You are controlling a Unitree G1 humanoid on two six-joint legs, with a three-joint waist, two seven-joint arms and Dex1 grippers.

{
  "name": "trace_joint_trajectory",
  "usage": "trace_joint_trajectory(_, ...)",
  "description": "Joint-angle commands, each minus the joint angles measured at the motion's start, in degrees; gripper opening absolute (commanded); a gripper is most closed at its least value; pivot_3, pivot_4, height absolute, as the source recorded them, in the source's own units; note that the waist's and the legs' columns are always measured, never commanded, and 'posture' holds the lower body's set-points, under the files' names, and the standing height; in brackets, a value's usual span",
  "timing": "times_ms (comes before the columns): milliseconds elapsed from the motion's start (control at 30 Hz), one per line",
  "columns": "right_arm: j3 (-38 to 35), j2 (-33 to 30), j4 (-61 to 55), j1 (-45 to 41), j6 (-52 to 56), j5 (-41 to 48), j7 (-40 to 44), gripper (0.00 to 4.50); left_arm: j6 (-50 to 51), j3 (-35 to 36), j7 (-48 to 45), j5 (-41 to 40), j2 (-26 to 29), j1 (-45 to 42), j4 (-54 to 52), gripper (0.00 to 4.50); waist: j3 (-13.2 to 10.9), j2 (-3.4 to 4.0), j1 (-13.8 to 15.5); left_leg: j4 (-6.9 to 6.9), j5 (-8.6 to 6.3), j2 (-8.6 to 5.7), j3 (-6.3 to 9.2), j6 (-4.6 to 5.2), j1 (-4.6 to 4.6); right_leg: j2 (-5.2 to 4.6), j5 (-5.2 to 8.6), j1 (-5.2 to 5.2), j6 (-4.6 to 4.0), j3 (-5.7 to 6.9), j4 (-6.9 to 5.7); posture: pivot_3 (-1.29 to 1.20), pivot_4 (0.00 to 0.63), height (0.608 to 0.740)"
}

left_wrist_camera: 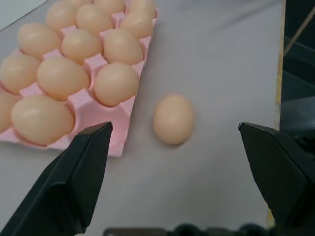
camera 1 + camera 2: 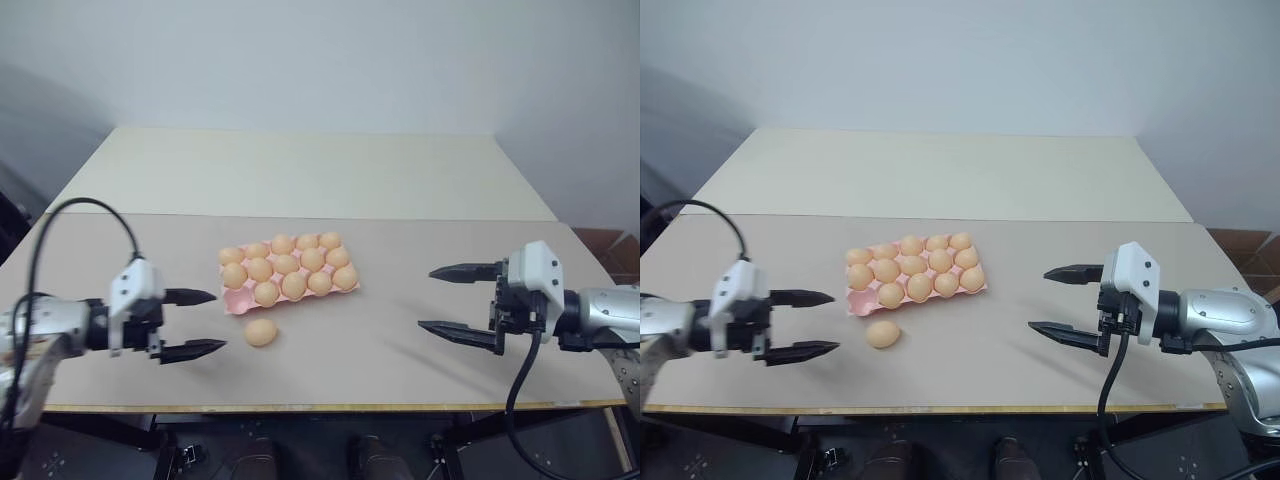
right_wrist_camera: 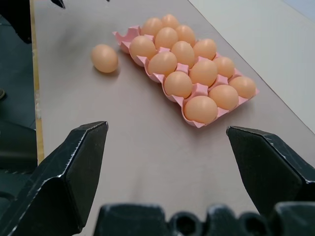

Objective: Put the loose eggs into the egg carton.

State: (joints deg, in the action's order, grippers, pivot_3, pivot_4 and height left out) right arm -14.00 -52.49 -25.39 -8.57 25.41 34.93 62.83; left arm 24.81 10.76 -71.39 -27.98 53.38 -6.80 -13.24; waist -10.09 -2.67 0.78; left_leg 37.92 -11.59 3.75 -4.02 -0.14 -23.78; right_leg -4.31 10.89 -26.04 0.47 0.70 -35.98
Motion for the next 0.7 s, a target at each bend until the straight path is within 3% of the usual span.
trace_joint_trajectory(33,-2.21,-0.64,-2.35,0.21,-0.22,0.85,-0.74,4.5,-1.52,-4.43,2.0,2.67,-1.86,-2.71,0.44,4.49,0.0,0.0,-0.18,0.0,0.0,0.0,0.0,0.0,-0.01,0.01,-0.04,-0.01,0.07,-0.01,0.0,0.0,0.15,0.74)
trace_joint_trajectory(267,-3.87,-0.72,-4.16,2.4,0.2,1.44,-1.94,4.5,-2.93,-11.97,4.23,6.9,-5.88,-6.13,1.99,4.49,0.0,0.0,-0.12,0.0,0.0,0.0,0.0,0.01,0.02,0.03,-0.11,0.0,0.18,-0.03,-0.02,0.0,0.15,0.74)
trace_joint_trajectory(500,-4.55,-0.51,-5.05,3.42,0.15,1.7,-2.56,4.5,-2.71,-16.23,6.82,12.32,-6.32,-7.91,3.96,4.49,0.0,0.0,-0.11,0.0,0.0,-0.01,0.01,0.01,0.01,0.03,-0.11,0.0,0.18,-0.03,-0.02,0.0,0.15,0.74)
trace_joint_trajectory(633,-4.63,-0.34,-5.2,3.54,0.05,1.62,-2.67,4.5,-3.39,-16.69,7.58,13.66,-6.44,-8.31,4.68,3.59,0.0,0.0,-0.12,0.0,0.01,-0.01,0.02,0.01,0.02,0.03,-0.1,0.0,0.16,-0.03,-0.02,0.0,0.15,0.74)
trace_joint_trajectory(700,-4.58,-0.29,-5.24,3.52,-0.02,1.54,-2.76,4.5,-3.42,-16.48,7.08,13.28,-6.43,-8.33,4.52,2.91,0.0,0.0,-0.1,0.0,0.0,-0.01,0.02,0.01,0.01,0.02,-0.1,0.0,0.16,-0.03,-0.02,0.0,0.15,0.74)
